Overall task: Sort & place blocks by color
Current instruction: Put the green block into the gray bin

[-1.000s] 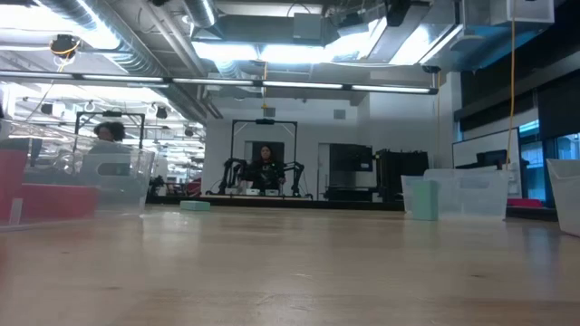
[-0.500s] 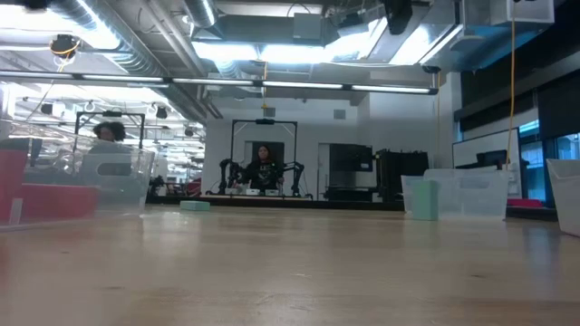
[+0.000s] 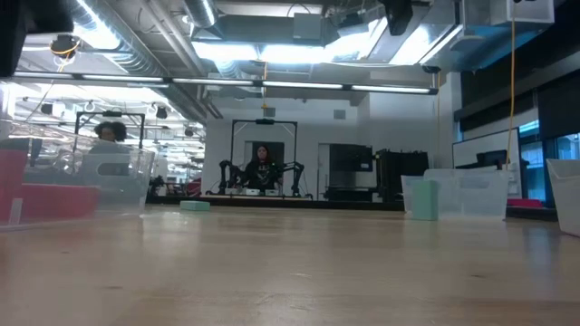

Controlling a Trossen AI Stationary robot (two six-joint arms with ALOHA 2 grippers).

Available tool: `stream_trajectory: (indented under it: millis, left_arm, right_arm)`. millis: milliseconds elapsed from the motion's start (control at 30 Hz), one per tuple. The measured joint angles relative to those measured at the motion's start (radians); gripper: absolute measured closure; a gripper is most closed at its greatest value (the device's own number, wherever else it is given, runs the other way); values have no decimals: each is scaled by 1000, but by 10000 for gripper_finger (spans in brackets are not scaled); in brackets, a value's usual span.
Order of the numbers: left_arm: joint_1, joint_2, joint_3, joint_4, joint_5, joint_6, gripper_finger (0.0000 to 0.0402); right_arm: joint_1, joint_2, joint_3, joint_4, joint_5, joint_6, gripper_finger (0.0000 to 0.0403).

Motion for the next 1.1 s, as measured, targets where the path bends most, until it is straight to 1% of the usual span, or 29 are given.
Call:
stream_trajectory:
  millis: [133, 367, 500, 700, 867, 1100]
  left_arm:
    - [7, 1, -36, -4, 2, -45, 171]
    - [6, 1, -82, 94, 1, -37, 171]
    - [7, 1, -103, 111, 1, -33, 171]
    - [7, 8, -105, 114, 2, 2, 171]
    - [7, 54, -105, 126, 31, 15, 171]
    - [7, 70, -106, 152, 22, 17, 171]
  right_arm:
    - [0, 0, 0, -6, 0, 0, 226]
    - [0, 0, 0, -6, 0, -2, 226]
    - [0, 0, 0, -10, 0, -3, 226]
    - [0, 0, 0, -11, 0, -3, 226]
    - [0, 0, 0, -12, 0, -24, 226]
    - [-1, 0, 0, -12, 0, -26, 226]
